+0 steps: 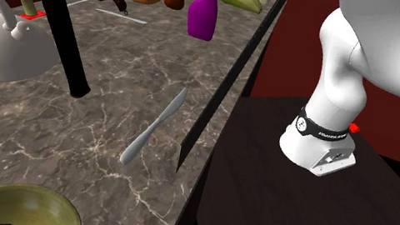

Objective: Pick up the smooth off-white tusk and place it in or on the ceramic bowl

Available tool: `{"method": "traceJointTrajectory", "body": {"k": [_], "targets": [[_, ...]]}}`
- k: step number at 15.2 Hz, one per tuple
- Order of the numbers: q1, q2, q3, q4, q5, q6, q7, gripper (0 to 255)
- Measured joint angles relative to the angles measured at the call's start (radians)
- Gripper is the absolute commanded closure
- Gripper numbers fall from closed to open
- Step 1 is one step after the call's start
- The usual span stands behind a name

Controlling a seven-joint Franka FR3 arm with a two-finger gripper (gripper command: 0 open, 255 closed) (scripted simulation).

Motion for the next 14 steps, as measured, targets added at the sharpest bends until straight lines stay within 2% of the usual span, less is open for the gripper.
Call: {"method": "traceJointTrajectory", "body": {"k": [1,2,14], "targets": [[0.0,0.0,0.0,0.0,0.0,0.0,0.0,0],[0.0,0.0,0.0,0.0,0.0,0.0,0.0,255],[0.002,-0.004,0.002,0.01,0.003,-0.012,-0.005,255]]}}
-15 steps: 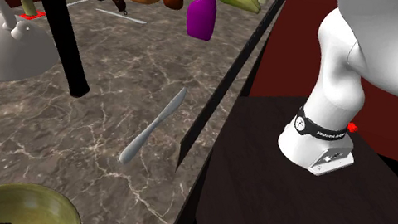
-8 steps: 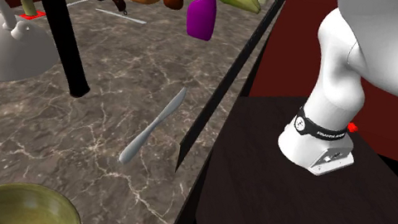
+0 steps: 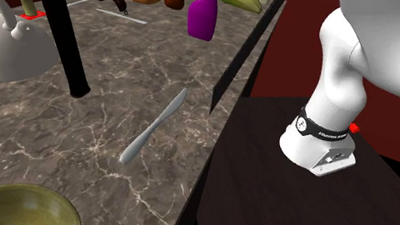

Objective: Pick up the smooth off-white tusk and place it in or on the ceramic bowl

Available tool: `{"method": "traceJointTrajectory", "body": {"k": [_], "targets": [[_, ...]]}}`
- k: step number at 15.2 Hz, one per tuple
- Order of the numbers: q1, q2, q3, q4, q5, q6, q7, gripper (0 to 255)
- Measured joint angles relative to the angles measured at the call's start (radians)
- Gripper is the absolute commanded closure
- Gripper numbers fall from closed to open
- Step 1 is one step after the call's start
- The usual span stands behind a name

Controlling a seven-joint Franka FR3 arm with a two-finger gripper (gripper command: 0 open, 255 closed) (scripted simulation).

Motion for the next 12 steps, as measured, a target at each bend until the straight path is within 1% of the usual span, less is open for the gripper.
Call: {"method": "traceJointTrajectory", "body": {"k": [6,8,12], "targets": [[0.004,-0.019,0.006,0.044,0.013,-0.054,-0.026,255],[0.014,-0.017,0.007,0.077,0.015,-0.082,-0.036,255],[0.017,-0.032,0.011,0.111,0.022,-0.124,-0.055,255]]}}
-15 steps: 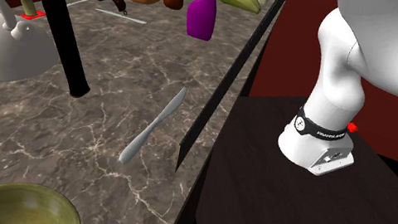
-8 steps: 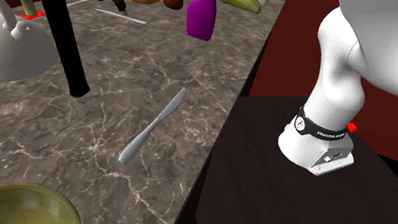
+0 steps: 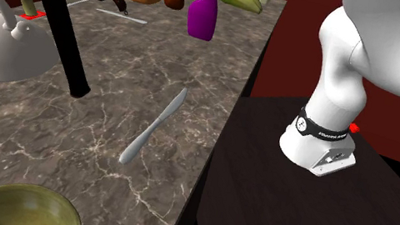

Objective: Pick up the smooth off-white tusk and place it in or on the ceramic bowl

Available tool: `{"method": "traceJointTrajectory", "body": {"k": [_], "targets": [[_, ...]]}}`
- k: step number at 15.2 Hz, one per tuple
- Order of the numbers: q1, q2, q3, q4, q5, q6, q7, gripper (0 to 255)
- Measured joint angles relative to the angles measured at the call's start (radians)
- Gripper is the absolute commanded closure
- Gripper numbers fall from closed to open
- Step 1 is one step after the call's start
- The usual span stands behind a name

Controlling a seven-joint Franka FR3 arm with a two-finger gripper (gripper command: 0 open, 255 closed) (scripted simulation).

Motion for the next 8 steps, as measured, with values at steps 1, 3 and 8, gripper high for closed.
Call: {"method": "traceJointTrajectory", "body": {"k": [1,3,8], "targets": [[0.001,-0.002,0.0,0.009,0.001,-0.009,-0.004,255],[0.008,-0.002,0.001,0.034,0.002,-0.032,-0.013,255],[0.027,0.0,0.0,0.109,0.003,-0.096,-0.038,255]]}}
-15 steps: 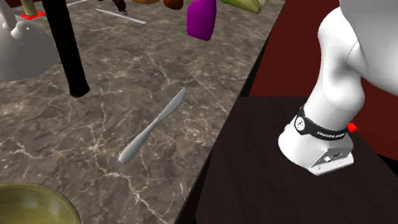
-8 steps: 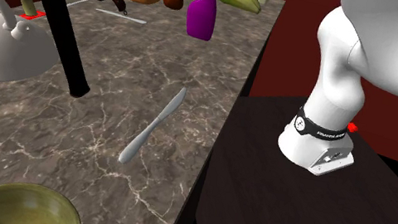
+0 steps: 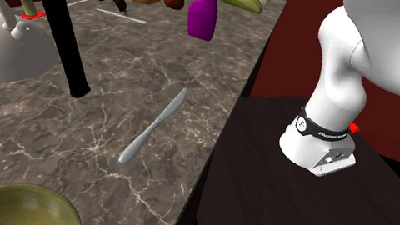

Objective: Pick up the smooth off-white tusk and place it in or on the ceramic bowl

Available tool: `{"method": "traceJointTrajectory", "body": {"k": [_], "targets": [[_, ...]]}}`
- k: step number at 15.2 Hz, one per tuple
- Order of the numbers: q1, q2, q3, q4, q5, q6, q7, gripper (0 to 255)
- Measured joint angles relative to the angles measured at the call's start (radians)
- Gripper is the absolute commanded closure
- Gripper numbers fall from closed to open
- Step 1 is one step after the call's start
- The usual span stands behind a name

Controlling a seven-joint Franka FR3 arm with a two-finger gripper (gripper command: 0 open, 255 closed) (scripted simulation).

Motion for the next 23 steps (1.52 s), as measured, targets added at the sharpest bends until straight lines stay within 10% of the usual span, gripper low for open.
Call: {"method": "traceJointTrajectory", "body": {"k": [23], "targets": [[-0.029,-0.038,0.014,-0.21,0.009,0.14,0.094,255]]}}
